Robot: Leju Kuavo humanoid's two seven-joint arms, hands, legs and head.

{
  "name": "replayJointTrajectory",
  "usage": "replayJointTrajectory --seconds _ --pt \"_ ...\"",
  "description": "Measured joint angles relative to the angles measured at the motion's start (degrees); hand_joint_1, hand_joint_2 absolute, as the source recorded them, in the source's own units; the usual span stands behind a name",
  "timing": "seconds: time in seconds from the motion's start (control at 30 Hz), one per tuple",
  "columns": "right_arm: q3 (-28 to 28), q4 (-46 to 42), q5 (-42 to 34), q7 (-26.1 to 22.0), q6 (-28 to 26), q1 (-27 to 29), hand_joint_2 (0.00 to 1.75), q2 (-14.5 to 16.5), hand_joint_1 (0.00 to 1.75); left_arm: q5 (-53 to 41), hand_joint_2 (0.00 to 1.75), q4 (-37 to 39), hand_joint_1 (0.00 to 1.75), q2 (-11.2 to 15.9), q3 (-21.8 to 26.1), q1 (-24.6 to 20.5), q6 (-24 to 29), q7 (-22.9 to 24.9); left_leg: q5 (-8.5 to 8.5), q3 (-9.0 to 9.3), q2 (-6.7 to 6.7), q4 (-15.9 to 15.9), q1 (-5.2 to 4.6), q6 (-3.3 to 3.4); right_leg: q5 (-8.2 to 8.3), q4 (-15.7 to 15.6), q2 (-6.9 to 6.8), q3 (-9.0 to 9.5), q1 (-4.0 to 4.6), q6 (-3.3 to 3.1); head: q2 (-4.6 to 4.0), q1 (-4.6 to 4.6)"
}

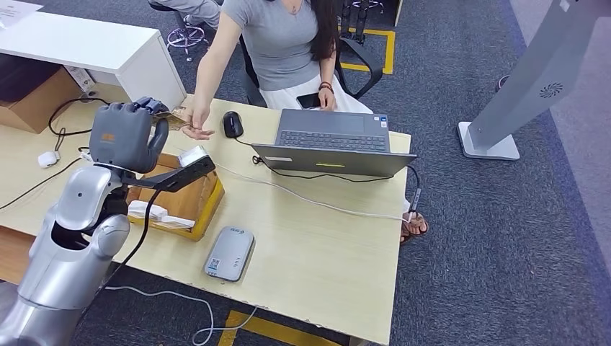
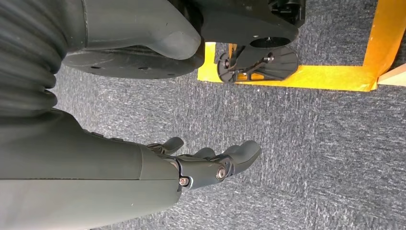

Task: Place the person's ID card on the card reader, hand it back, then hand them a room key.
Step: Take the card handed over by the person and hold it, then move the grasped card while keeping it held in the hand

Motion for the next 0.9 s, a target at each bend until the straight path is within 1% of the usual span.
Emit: replayJointTrajectory --seconds 0.3,0.4,0.5,0.6,0.7,0.8,0.9 --pt "0.0 -0.01 -0.04 0.0 0.05 0.0 1.75 0.0 0.0 0.76 1.75 -0.57 1.75 -0.3 -0.09 0.05 0.19 -0.6 0.0 0.0 0.0 0.0 0.0 0.0 0.0 0.0 0.0 0.0 0.0 0.0 0.0 0.0" --pt "0.0 -0.02 -0.27 -0.07 0.09 0.01 1.75 0.0 0.0 2.64 1.75 -1.46 1.75 -0.53 -0.12 1.01 0.96 -1.68 0.0 0.0 0.0 0.0 0.0 0.0 0.0 0.0 0.01 0.01 0.0 0.0 0.0 0.01" --pt "-0.02 -0.04 -0.95 -0.26 0.2 0.06 1.75 0.0 0.0 5.38 1.75 -4.23 1.75 -0.82 -0.12 4.73 2.86 -3.79 -0.02 0.0 0.04 0.0 -0.02 0.0 0.0 0.0 0.03 0.02 -0.01 0.0 0.0 0.01" --pt "-0.09 -0.08 -1.28 -0.44 0.21 0.22 1.75 0.0 0.0 6.92 1.75 -7.73 1.75 -0.96 -0.12 10.78 4.98 -5.73 -0.05 -0.01 0.07 0.0 -0.03 0.01 -0.03 -0.01 0.05 0.0 -0.01 0.0 0.0 0.0" --pt "-0.19 -0.19 -1.34 -0.5 0.16 0.44 1.75 0.0 0.0 7.27 1.75 -10.28 1.75 -0.84 -0.12 16.07 6.19 -6.56 -0.06 -0.01 0.06 0.0 -0.02 0.0 -0.07 -0.01 0.03 -0.02 -0.01 0.01 0.0 0.0" --pt "-0.27 -0.3 -1.52 -0.5 0.13 0.58 1.75 0.0 0.0 7.4 1.75 -11.88 1.75 -0.61 -0.12 18.98 6.44 -6.81 -0.05 -0.01 0.05 -0.01 -0.01 0.0 -0.07 -0.01 0.02 -0.01 -0.01 0.01 0.0 -0.01" --pt "-0.31 -0.35 -1.83 -0.51 0.14 0.66 1.75 0.0 0.0 7.52 1.75 -12.81 1.75 -0.53 -0.12 20.23 6.51 -6.94 -0.02 0.0 0.04 -0.01 -0.01 -0.01 -0.04 0.0 0.01 0.01 0.0 0.0 0.0 0.0"
